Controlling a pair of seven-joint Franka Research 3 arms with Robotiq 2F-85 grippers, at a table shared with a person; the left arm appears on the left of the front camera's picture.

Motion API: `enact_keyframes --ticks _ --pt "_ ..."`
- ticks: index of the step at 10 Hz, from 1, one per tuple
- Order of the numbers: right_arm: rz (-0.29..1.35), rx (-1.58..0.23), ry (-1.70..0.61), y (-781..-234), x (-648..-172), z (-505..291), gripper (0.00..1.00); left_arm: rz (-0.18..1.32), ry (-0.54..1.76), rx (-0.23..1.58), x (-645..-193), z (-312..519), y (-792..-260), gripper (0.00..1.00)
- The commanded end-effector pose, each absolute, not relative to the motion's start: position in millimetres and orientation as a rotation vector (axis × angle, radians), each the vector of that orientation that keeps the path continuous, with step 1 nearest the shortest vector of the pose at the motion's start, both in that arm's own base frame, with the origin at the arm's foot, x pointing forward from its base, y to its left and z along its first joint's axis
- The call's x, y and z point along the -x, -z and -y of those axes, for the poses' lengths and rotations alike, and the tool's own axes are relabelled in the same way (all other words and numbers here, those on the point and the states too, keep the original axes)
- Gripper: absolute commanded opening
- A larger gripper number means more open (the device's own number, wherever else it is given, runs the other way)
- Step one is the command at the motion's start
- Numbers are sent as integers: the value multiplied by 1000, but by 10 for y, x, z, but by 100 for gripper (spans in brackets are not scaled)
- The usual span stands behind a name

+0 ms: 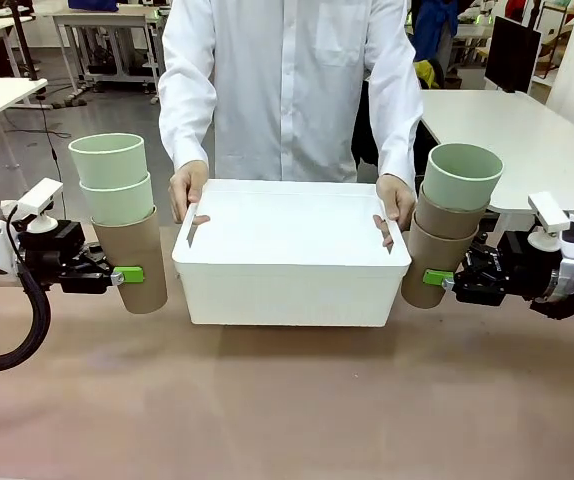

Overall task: Stack the cups and store them in the basket.
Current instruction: Place the stack of Reusable plastic cups into the Pantry Basket.

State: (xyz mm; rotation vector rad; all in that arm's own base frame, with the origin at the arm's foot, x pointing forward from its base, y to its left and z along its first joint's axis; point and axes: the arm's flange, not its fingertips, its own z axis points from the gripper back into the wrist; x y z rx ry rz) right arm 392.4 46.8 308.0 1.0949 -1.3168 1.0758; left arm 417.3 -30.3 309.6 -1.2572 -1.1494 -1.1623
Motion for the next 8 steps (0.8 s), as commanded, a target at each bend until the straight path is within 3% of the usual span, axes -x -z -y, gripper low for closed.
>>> enact_keyframes --ticks 1,8 --pt "1333 -1094 -1079 -3120 -3928 -463 87 1158 1168 1261 -4178 301 -3147 85" --pt "1333 -1094 -1079 -3120 -3928 -463 87 1158 1168 1261 -4178 301 -3147 85"
